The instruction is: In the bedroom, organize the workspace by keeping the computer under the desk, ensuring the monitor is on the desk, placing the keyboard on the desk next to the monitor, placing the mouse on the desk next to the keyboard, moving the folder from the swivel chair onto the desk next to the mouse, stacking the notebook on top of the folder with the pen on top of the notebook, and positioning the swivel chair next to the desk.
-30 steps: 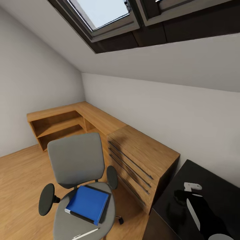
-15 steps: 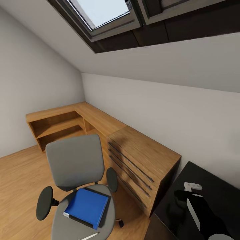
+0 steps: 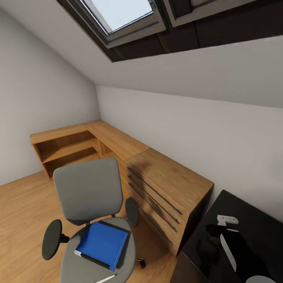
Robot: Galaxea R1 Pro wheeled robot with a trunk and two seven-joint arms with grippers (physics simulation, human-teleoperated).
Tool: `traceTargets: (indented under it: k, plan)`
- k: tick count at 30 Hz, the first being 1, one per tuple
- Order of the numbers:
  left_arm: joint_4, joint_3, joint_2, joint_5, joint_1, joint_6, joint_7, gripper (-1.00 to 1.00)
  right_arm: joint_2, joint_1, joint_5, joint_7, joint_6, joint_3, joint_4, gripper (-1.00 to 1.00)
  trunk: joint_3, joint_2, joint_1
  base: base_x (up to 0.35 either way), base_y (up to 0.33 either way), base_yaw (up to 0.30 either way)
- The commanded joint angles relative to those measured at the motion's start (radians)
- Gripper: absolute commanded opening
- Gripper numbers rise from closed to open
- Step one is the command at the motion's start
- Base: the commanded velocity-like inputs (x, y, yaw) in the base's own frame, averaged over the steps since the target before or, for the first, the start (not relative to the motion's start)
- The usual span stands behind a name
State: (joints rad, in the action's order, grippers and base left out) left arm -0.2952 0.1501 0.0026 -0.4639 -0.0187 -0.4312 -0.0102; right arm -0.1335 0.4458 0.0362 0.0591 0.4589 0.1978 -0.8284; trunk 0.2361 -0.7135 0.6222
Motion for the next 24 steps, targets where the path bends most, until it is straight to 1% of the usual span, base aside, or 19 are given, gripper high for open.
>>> traceTargets:
  k: [1, 17, 24]
  plan:
    - [0.001, 0.008, 0.001, -0.01, -0.001, -0.004, -0.001, 1.0, 0.0, 0.001, 0.004, 0.001, 0.006, 0.0, -0.001, 1.0, 0.005, -0.008, 0.004, 0.0, 0.0, 0.0]
    - [0.001, 0.008, 0.002, -0.01, 0.0, -0.004, -0.002, 1.0, 0.0, 0.001, 0.004, 0.001, 0.006, 0.0, -0.001, 1.0, 0.055, -0.12, 0.065, 0.0, 0.0, 0.0]
    - [0.0, 0.008, 0.002, -0.01, 0.0, -0.004, -0.001, 1.0, 0.001, 0.001, 0.004, 0.001, 0.006, 0.0, -0.001, 1.0, 0.055, -0.12, 0.065, 0.0, 0.0, 0.0]
